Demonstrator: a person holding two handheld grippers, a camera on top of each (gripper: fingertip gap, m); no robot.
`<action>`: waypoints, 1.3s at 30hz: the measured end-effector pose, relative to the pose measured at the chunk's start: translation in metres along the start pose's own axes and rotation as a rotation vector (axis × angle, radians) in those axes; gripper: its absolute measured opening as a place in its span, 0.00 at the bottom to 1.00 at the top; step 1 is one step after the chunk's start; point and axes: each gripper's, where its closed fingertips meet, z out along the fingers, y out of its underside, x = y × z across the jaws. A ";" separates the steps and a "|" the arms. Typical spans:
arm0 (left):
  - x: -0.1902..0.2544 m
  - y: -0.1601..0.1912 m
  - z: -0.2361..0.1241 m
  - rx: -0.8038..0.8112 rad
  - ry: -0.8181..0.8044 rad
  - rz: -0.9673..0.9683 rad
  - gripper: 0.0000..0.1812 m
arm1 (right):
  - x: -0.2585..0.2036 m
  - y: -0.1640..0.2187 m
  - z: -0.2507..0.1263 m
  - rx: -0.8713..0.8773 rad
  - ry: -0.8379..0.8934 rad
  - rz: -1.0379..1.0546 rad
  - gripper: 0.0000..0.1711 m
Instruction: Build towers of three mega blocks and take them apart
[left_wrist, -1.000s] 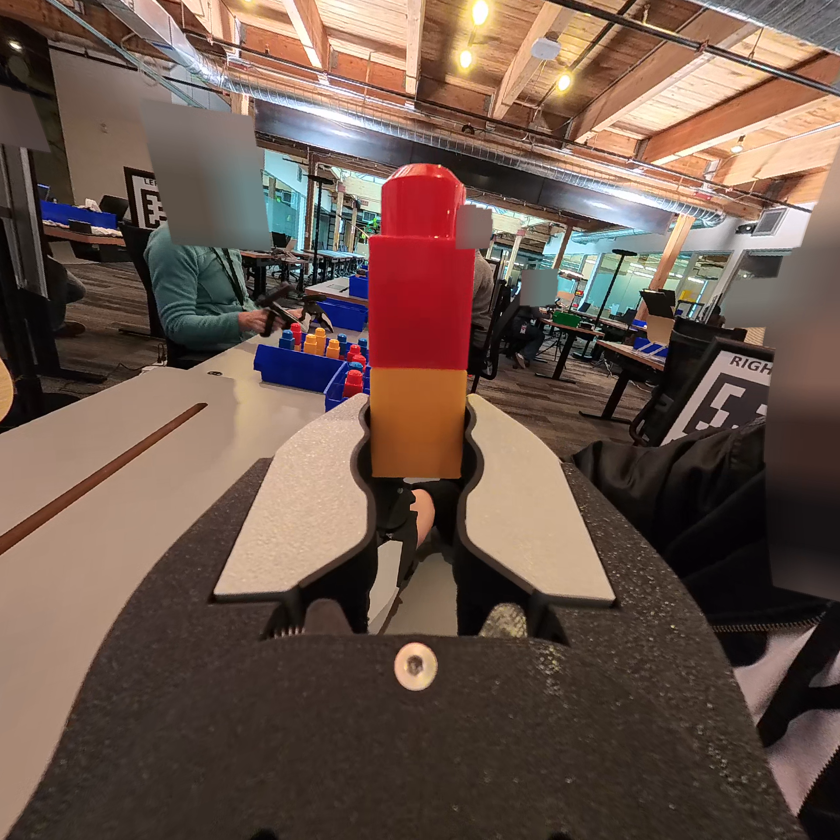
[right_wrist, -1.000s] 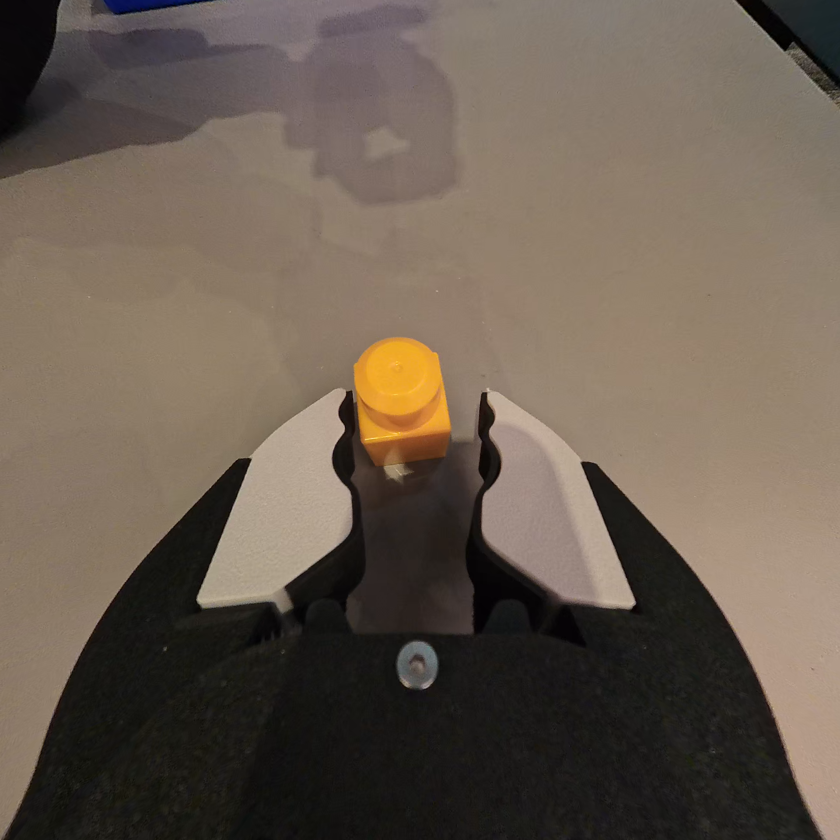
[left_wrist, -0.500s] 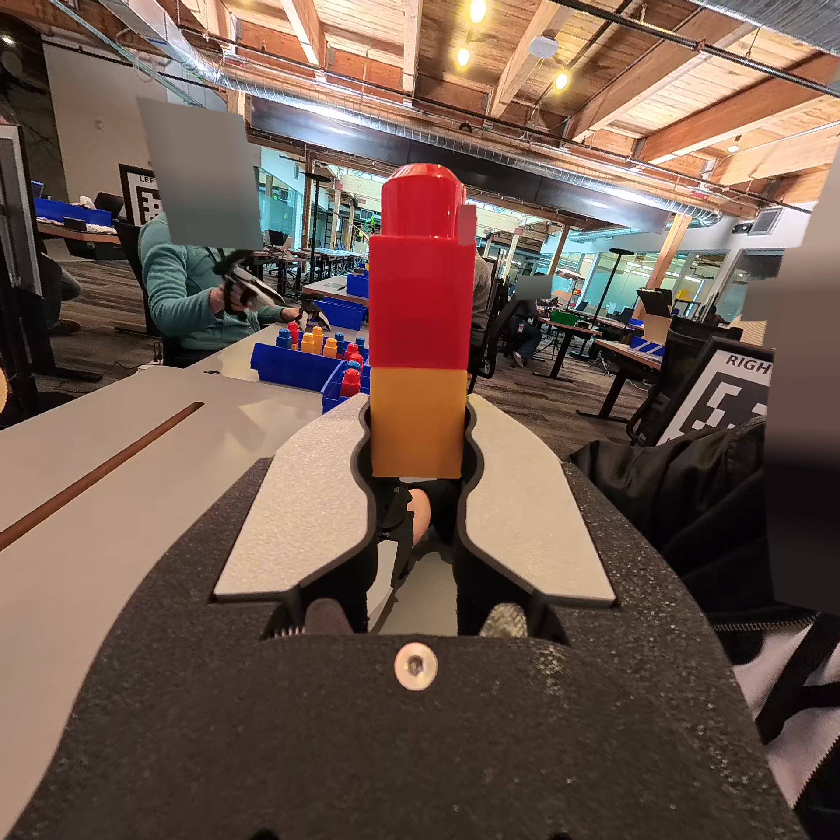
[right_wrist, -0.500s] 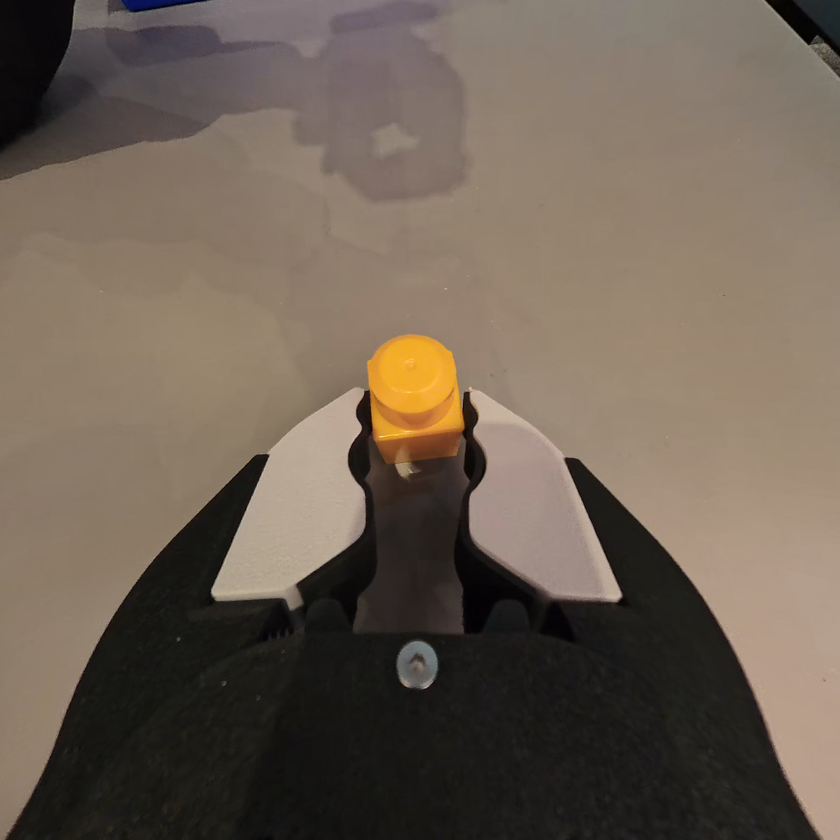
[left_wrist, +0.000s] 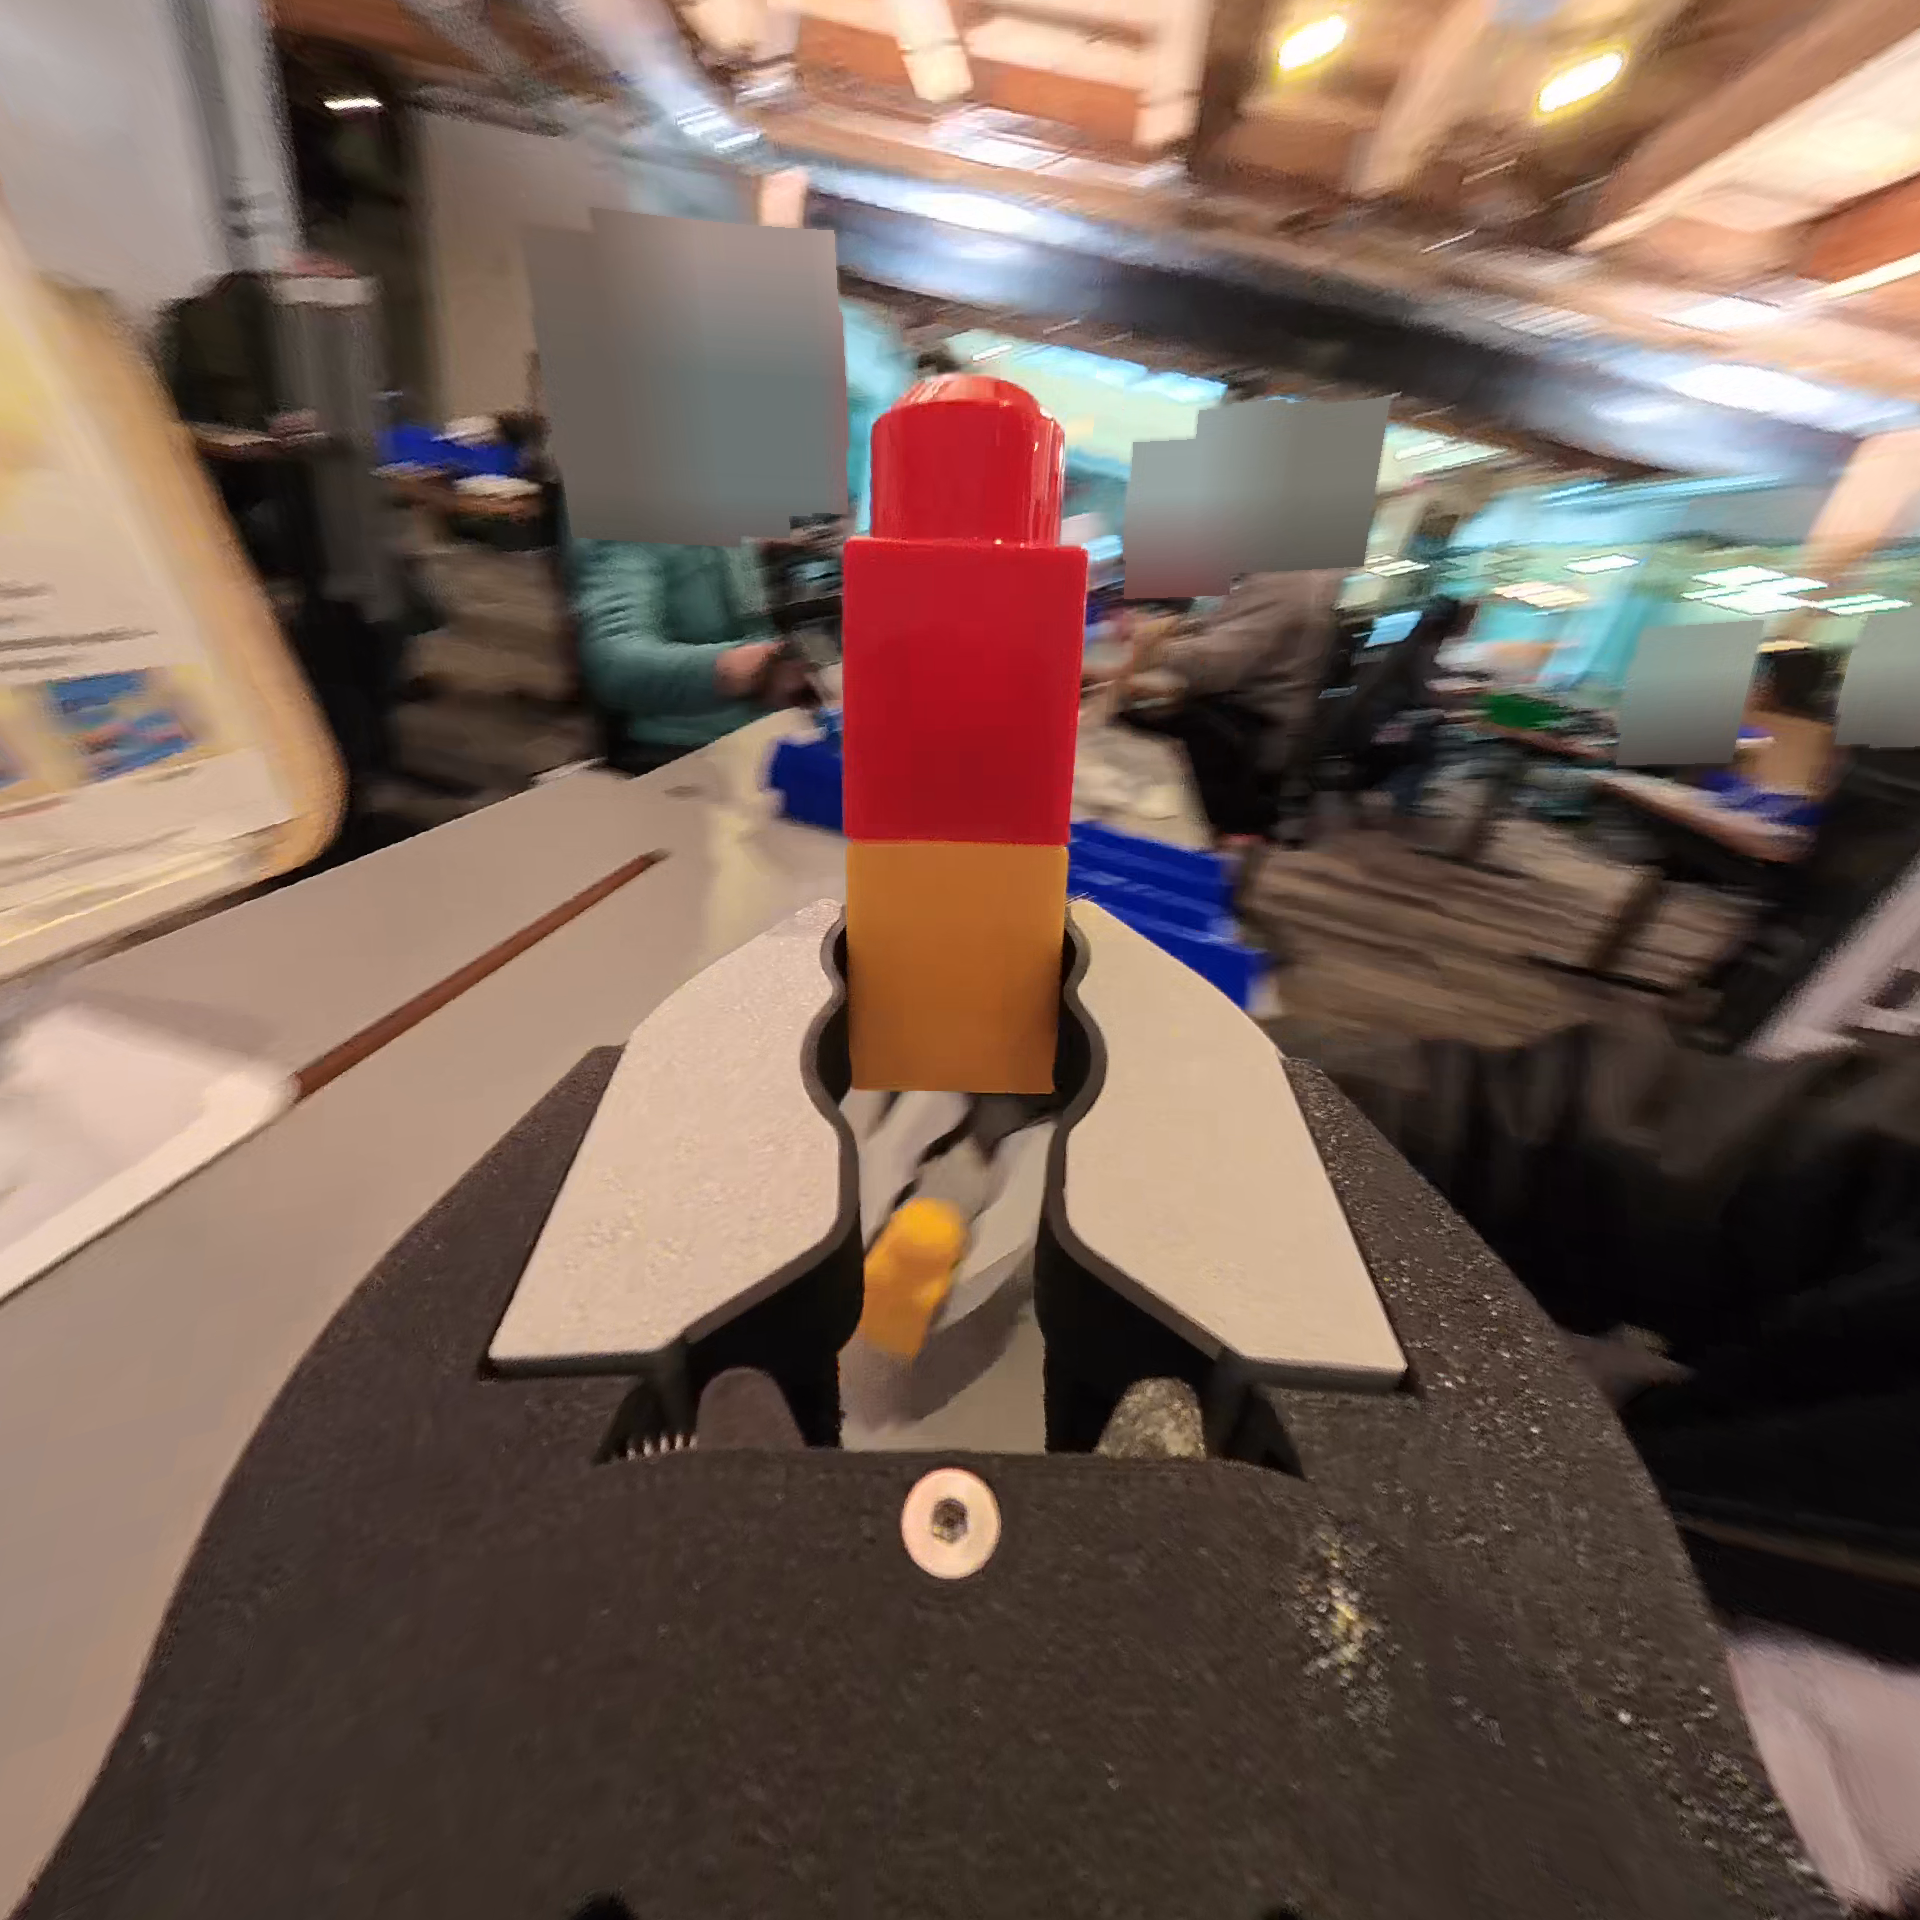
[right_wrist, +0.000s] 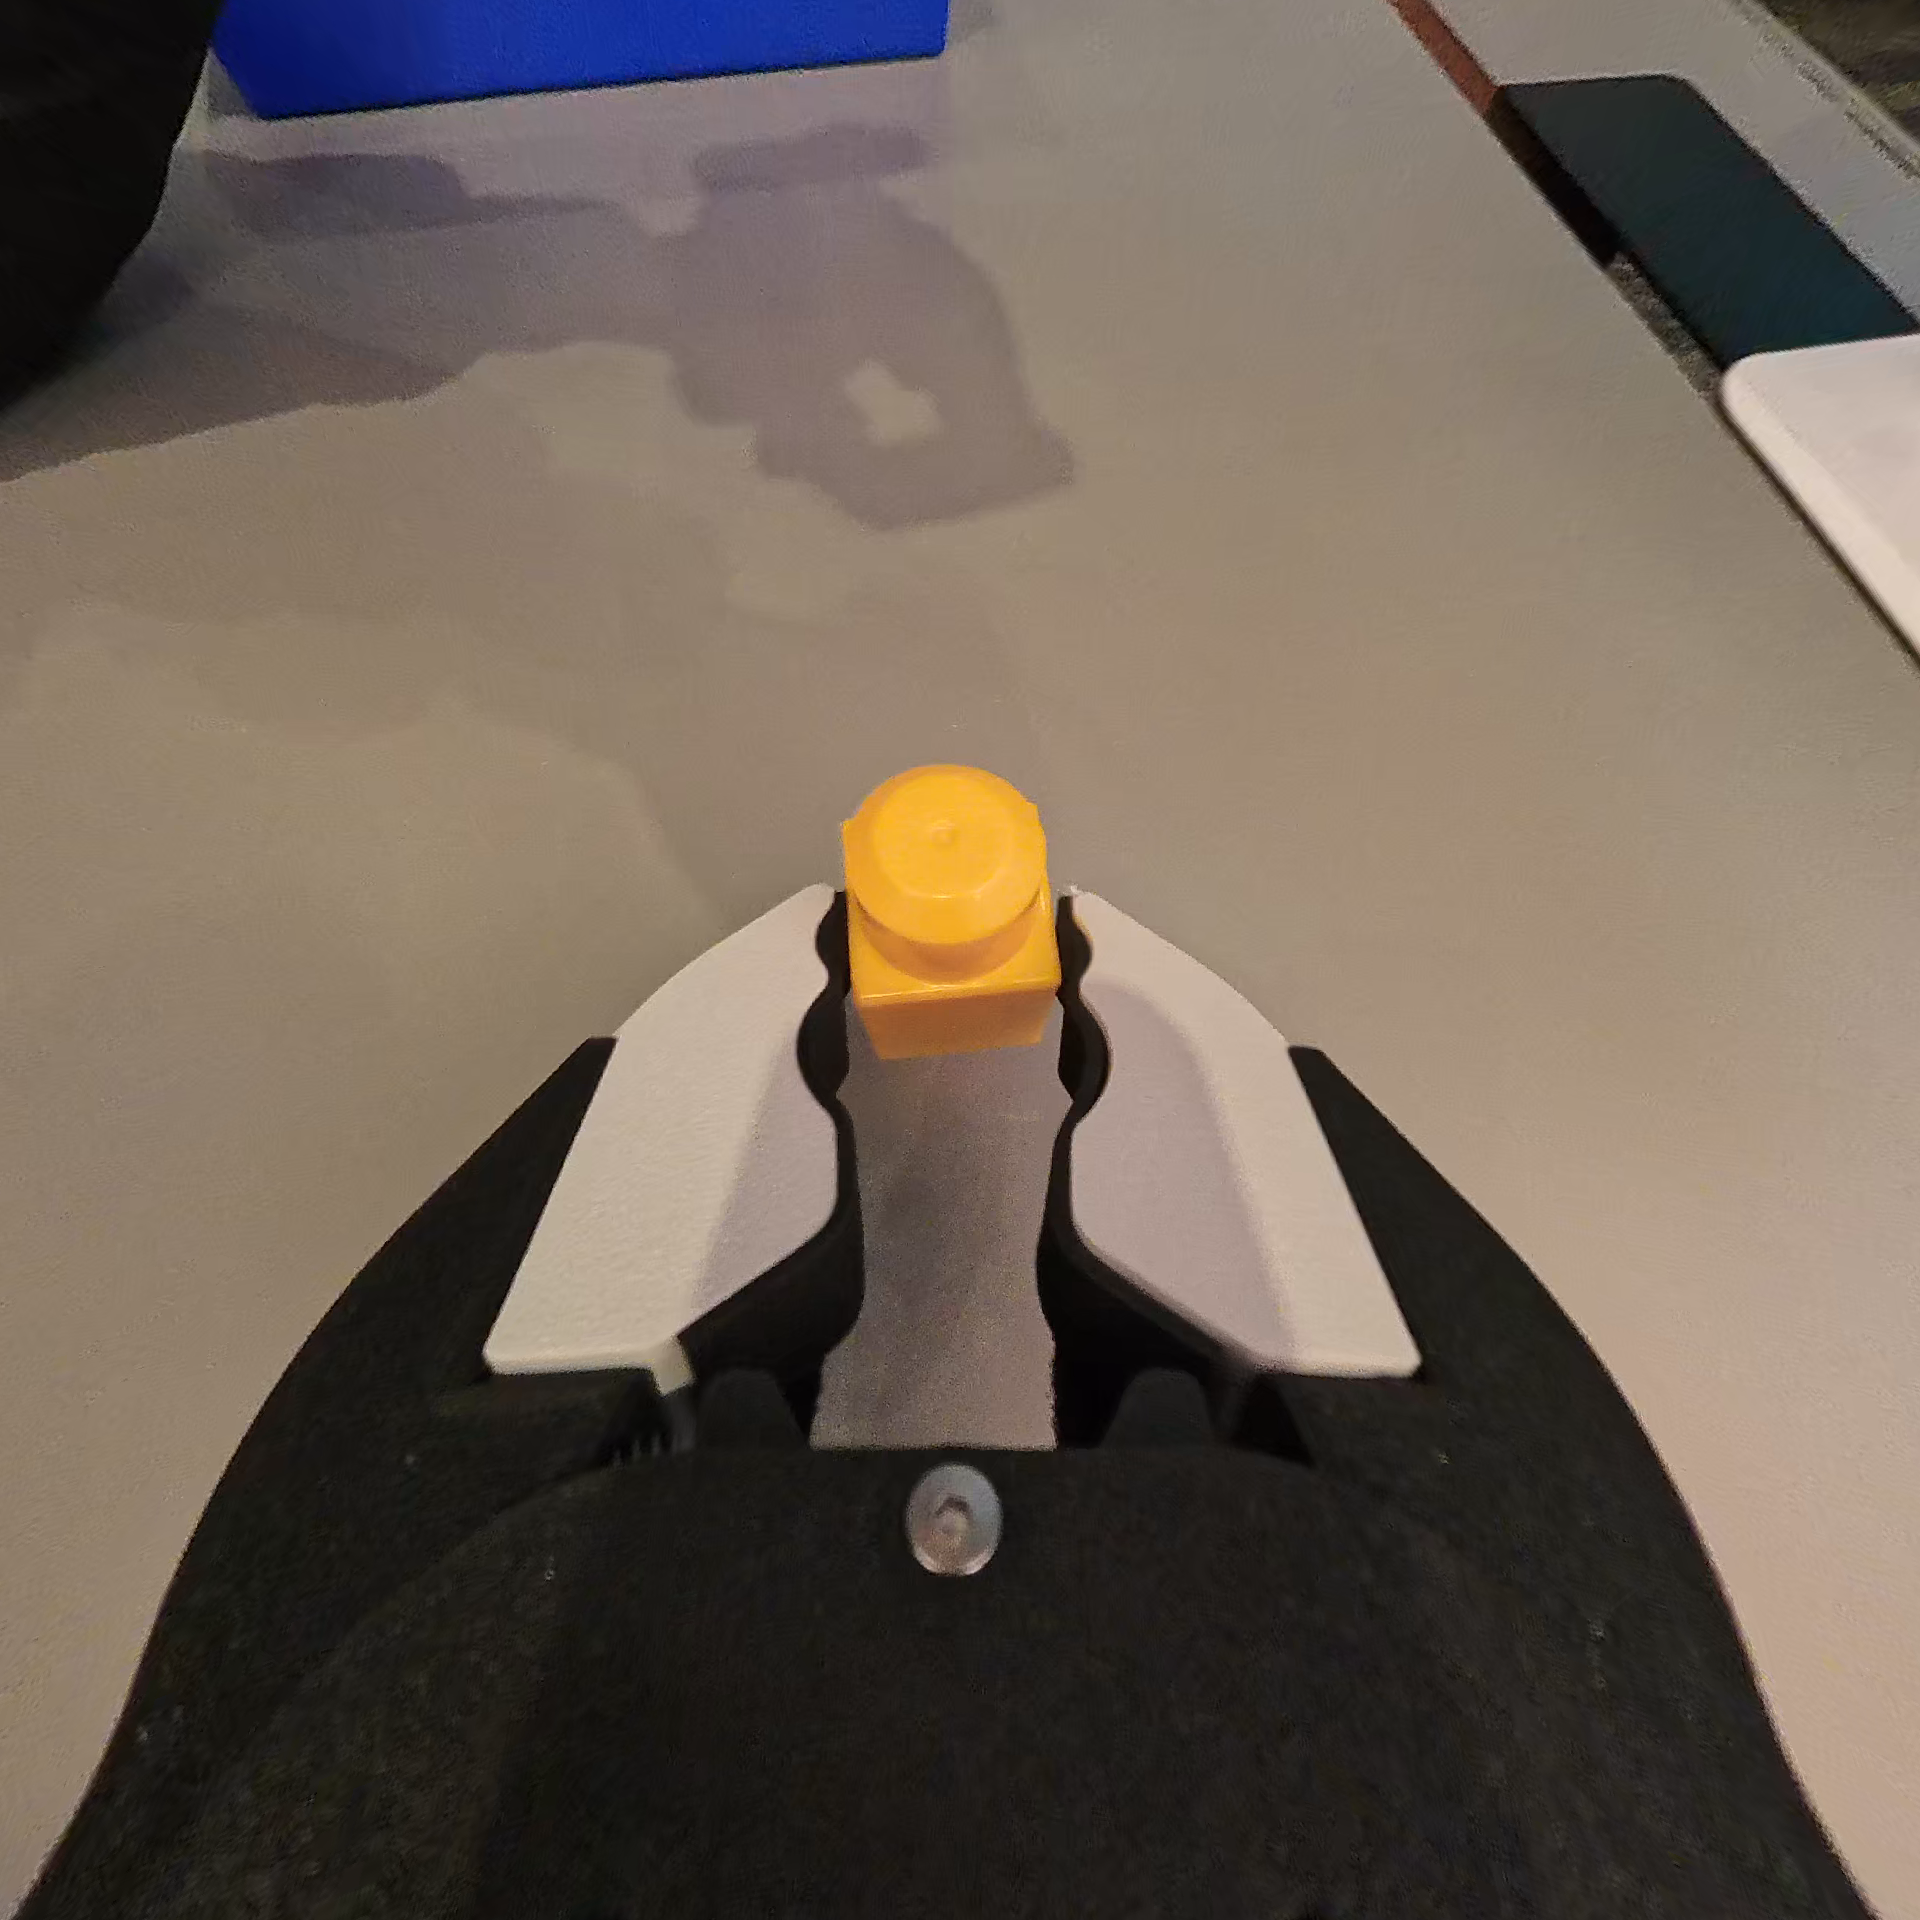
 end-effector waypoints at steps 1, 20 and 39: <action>-0.008 0.001 -0.001 -0.010 -0.061 0.014 0.20 | 0.002 -0.001 -0.004 0.000 0.007 0.008 0.21; -0.096 0.001 -0.063 -0.162 -0.926 0.260 0.20 | 0.038 -0.047 -0.106 -0.037 0.245 0.082 0.21; 0.010 0.008 0.010 -0.111 -0.096 0.093 0.20 | 0.001 -0.274 -0.169 0.275 -0.014 -0.056 0.21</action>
